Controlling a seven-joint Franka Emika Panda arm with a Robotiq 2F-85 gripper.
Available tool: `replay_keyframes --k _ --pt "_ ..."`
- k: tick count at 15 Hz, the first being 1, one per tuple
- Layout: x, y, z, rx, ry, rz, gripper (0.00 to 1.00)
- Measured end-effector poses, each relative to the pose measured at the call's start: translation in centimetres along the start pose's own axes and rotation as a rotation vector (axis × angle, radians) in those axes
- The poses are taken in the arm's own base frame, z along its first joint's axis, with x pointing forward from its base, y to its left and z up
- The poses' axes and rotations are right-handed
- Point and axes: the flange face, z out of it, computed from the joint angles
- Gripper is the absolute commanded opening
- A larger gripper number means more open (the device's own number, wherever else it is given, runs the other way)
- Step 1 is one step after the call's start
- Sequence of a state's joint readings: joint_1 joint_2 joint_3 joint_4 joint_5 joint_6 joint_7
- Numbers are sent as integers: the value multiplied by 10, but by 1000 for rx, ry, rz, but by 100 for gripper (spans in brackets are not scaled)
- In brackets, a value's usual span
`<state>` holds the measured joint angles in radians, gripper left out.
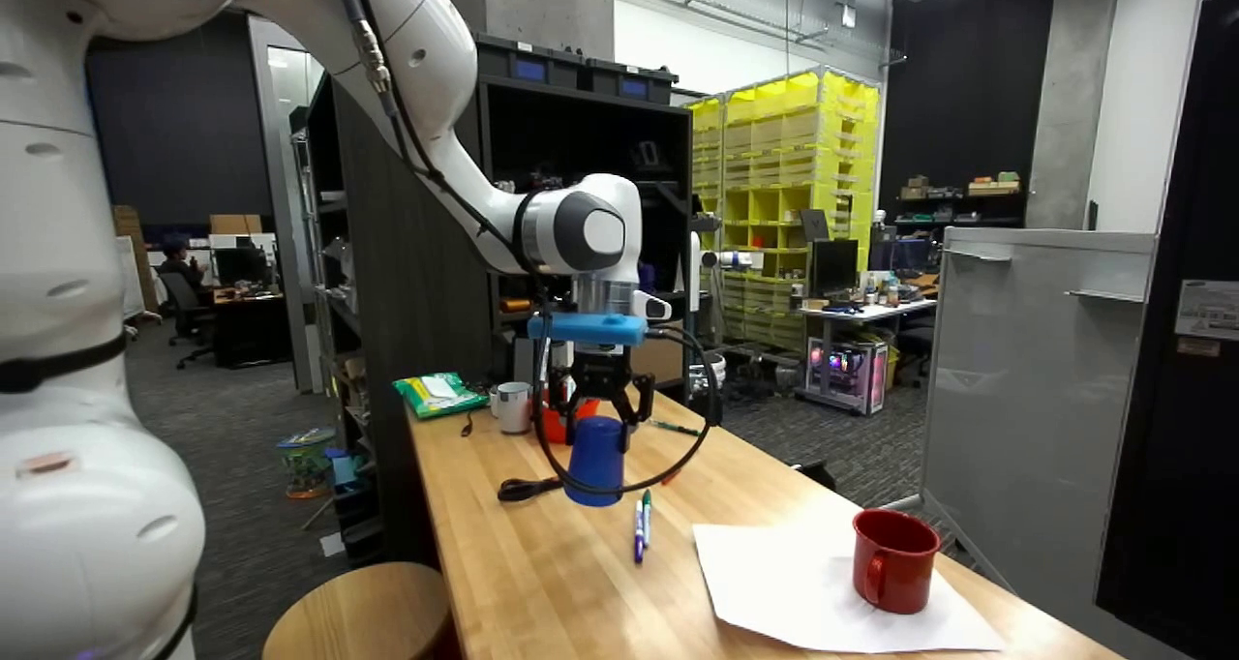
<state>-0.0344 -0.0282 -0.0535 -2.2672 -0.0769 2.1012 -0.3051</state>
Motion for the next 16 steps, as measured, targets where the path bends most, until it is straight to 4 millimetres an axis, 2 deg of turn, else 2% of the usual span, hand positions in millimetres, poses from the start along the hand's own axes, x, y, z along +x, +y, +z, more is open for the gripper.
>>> replay_keyframes --k 6,13,14,16 --pt "12 -28 18 0 -33 -72 52" --pt "21 -43 57 -18 -31 -117 52" --pt "21 -43 61 -25 -27 -122 94" --pt "21 -43 68 -44 -26 -131 98"
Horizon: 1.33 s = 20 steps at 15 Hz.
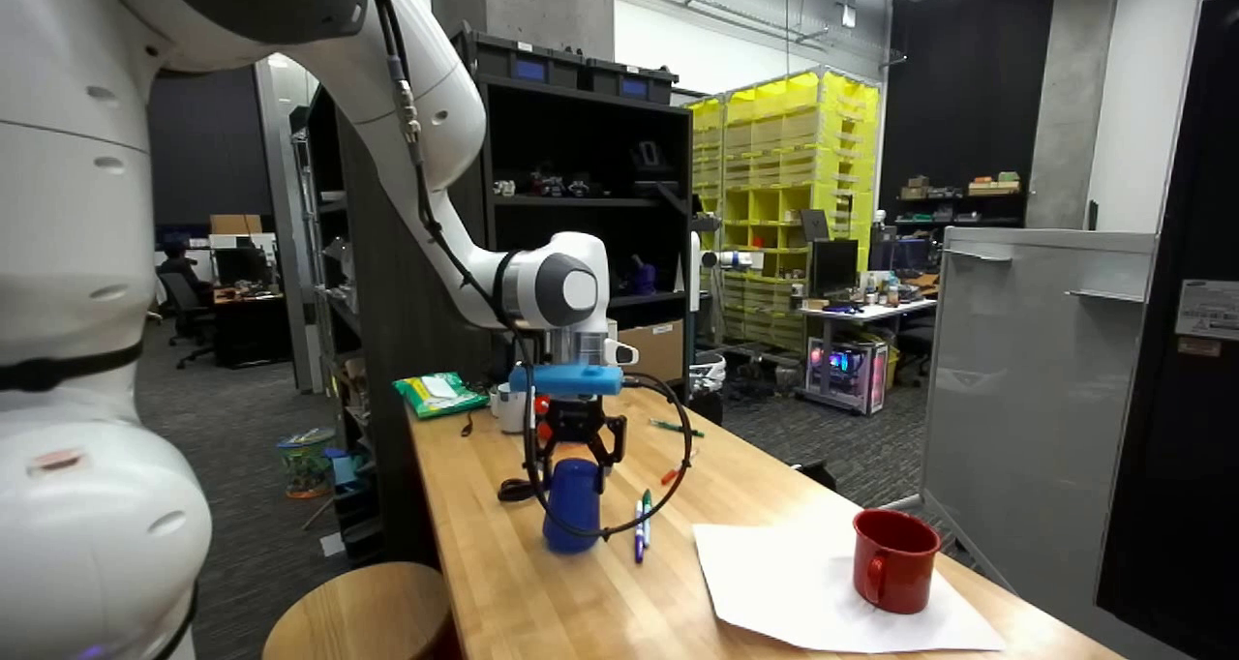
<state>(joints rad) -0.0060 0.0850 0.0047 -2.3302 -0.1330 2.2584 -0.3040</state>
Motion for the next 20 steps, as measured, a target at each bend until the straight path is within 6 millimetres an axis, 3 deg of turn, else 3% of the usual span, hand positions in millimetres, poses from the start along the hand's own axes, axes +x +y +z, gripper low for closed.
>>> replay_keyframes --k 9,14,20 --pt "-1 1 2 -33 -4 -8 100" --pt "-8 0 -18 -98 11 -78 100" --pt "-26 -5 -37 -91 -39 -331 100"
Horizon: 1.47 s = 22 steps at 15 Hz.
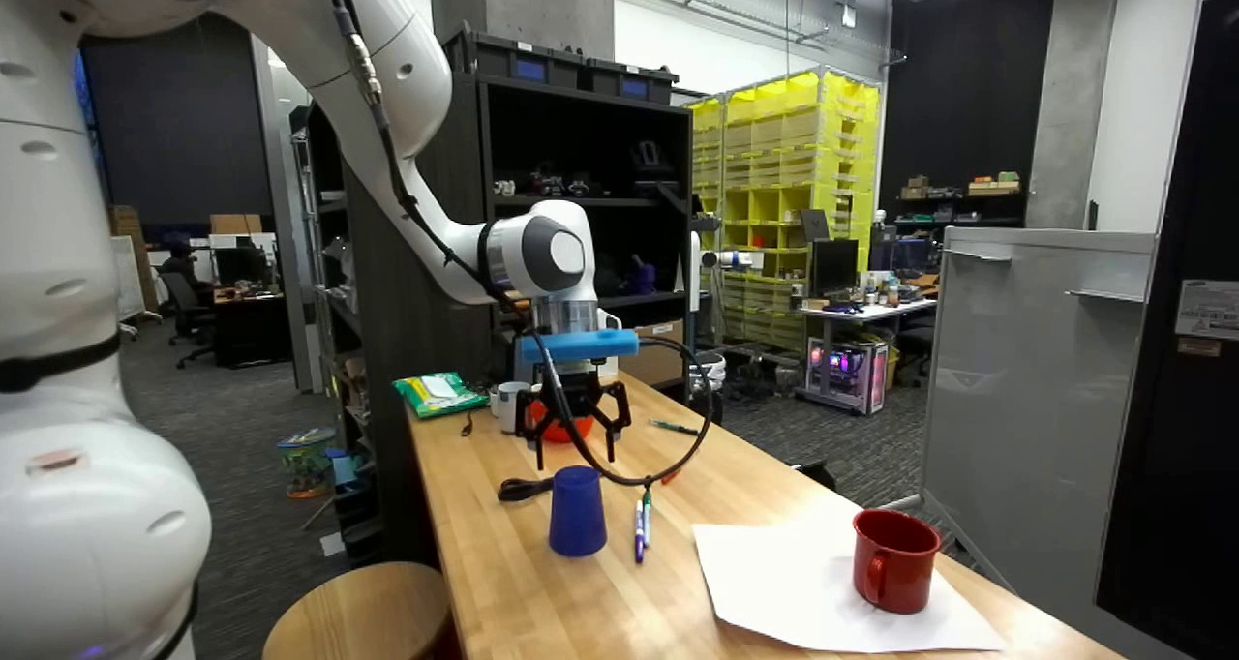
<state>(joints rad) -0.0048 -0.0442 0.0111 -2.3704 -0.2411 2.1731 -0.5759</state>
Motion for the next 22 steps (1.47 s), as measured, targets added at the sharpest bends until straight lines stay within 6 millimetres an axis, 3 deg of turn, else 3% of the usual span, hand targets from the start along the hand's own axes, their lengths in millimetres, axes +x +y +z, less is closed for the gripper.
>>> replay_keyframes --k 7,14,22 --pt "-5 -5 0 55 -79 -218 100" --pt "-6 9 -8 16 -34 140 100" --pt "-15 19 0 15 -10 589 100"
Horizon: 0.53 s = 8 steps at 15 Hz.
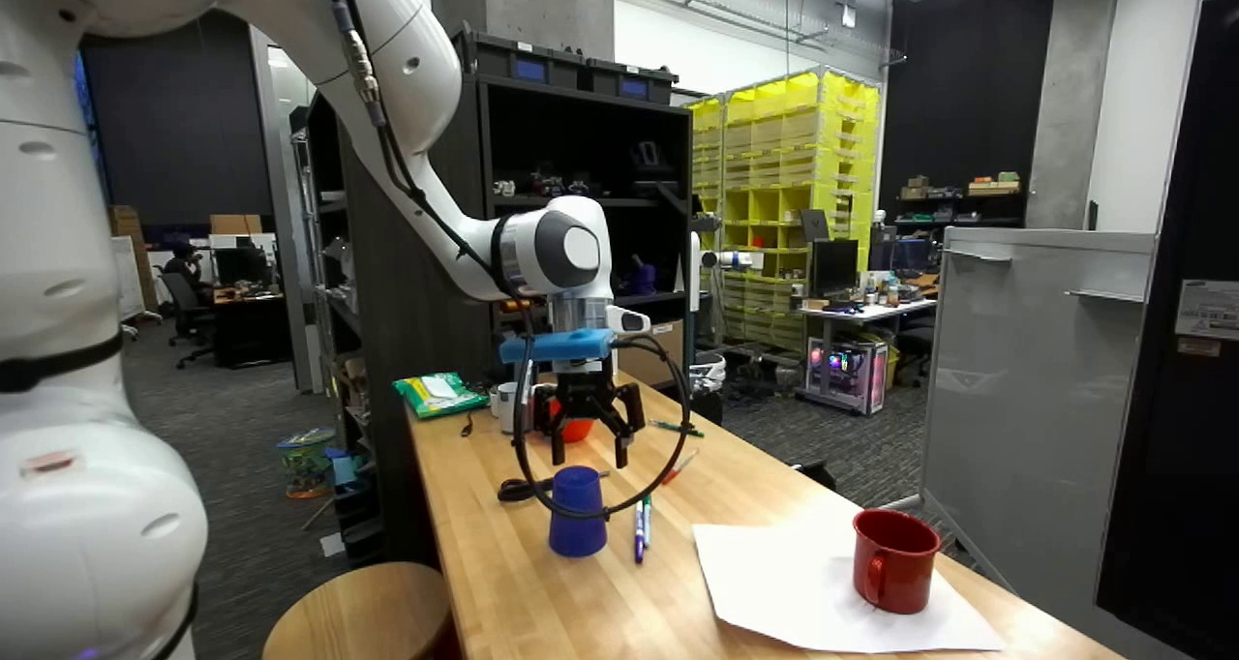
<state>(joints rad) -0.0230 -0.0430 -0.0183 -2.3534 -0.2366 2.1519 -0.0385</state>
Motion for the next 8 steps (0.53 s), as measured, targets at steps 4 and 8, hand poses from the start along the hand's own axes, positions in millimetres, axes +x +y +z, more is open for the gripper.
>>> replay_keyframes --k 4,8 --pt "0 0 1 -1 -3 6 100" --pt "0 0 2 1 -1 8 100"
